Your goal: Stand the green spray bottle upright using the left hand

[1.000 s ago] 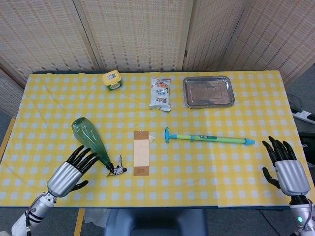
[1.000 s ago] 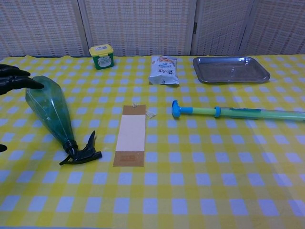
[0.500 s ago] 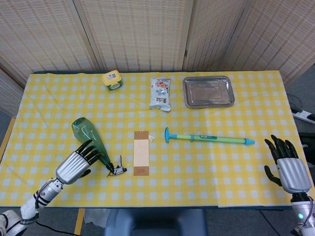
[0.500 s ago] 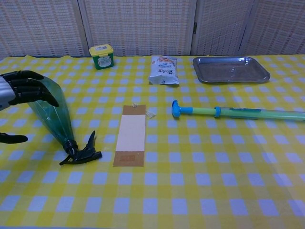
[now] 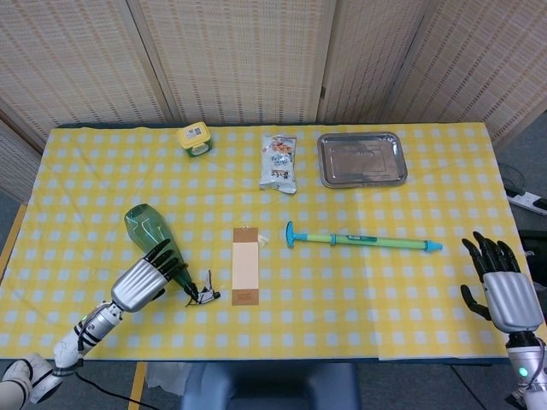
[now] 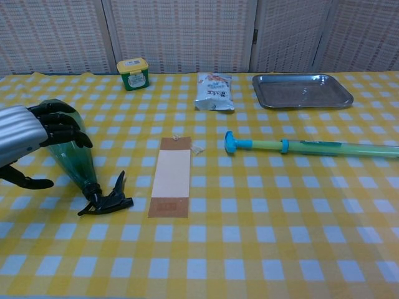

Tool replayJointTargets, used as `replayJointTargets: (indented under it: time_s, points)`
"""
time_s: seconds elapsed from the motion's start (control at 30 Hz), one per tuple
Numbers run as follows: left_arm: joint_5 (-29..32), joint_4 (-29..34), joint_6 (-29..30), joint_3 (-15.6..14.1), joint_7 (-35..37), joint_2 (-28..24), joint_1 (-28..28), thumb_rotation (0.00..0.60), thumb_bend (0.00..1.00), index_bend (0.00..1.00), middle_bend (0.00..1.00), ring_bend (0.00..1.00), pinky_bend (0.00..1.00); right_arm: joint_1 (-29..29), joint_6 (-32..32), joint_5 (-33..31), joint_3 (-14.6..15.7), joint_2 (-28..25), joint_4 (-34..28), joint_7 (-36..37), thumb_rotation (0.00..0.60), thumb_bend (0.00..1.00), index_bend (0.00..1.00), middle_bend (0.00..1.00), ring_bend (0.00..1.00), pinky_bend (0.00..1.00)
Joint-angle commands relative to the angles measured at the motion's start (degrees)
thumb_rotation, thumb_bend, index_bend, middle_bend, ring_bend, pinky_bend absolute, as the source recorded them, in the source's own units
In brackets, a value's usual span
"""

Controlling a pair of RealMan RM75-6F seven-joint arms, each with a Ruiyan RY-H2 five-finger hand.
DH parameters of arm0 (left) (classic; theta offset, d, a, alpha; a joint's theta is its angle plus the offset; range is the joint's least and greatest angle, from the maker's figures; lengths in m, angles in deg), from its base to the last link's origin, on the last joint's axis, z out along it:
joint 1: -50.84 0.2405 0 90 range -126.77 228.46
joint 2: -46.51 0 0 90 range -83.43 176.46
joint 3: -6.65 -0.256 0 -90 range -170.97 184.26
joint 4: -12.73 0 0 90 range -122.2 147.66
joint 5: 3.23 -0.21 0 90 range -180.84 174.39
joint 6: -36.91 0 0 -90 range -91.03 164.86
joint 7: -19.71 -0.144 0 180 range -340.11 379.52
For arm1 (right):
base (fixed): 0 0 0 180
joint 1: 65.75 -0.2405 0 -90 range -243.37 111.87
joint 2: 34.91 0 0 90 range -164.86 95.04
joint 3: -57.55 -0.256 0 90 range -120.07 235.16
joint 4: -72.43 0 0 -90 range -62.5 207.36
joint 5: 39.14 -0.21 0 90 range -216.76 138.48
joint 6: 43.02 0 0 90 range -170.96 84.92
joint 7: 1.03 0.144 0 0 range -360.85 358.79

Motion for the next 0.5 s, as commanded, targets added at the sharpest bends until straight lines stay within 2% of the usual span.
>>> replayJointTargets:
  time_s: [0.03, 0.33, 0.5]
  points:
    - [0.1, -2.9, -0.4, -1.0, 1.2, 2.0, -0.9, 0.600, 0.21, 0.31, 0.38, 0.26, 0.15, 0.4, 1.0, 0.4, -0.1, -0.2, 0.0, 0.5, 0.600, 0.45, 0.00, 0.00, 0.00, 0.00]
    - [-1.0, -8.5, 2.3, -2.9, 1.6, 5.8, -2.4, 0.600, 0.21, 0.33, 0.41, 0.29, 0.15, 0.3, 0.3, -0.1, -0.1, -0.8, 0.0, 1.4, 0.600, 0.45, 0.00, 0.00, 0.00, 0.00]
    - [-0.6, -10.8, 1.8, -3.6, 2.7, 6.9, -3.2, 0.600, 0.21, 0.33, 0.43, 0.31, 0.15, 0.8, 1.3, 0.5, 0.0, -1.1, -0.3, 1.6, 0.600, 0.45, 0.00, 0.00, 0.00, 0.00]
